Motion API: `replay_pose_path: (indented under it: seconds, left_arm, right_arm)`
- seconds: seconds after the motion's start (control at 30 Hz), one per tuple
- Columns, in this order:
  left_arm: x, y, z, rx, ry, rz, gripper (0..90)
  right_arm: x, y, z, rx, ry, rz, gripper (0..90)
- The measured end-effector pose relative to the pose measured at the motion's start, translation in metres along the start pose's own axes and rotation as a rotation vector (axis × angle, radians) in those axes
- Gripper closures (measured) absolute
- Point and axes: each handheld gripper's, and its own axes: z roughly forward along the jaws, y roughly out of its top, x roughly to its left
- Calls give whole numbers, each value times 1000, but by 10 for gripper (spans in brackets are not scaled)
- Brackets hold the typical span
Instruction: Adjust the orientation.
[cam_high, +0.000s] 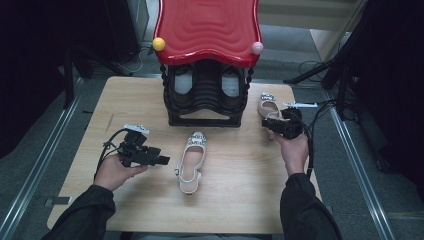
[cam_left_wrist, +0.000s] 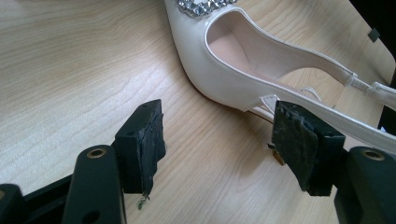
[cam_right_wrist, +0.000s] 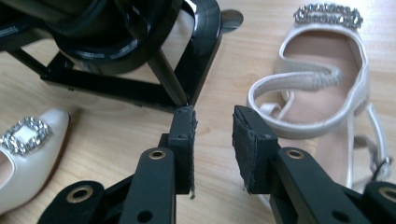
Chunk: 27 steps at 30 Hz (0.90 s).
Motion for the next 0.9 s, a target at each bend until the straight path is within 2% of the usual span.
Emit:
replay_pose_path:
  seconds: [0.1,0.27,0.37,0.5,0.63,0.83,0.9]
  left_arm:
    - [0,-3,-1,0,5,-2,344]
    - [1,-7,-3,1,10,-9,343]
    - [1,-9,-4,-3,15,-15,343]
    - [1,-12,-6,-7,16,-20,343]
    - [1,-14,-7,-8,22,-25,344]
    - [2,-17,-9,-8,27,-30,343]
    - [2,-18,-10,-10,28,-35,343]
  right_arm:
    - [-1,6,2,-7,-1,-2,694]
    - [-8,15,6,-19,-5,20,694]
    - [-14,20,10,-15,-32,25,695]
    - [-20,23,13,-9,-36,37,697]
    - [-23,29,11,-26,-33,50,697]
    - [-28,36,10,-56,-56,53,697]
    - [-31,36,13,-50,-67,60,697]
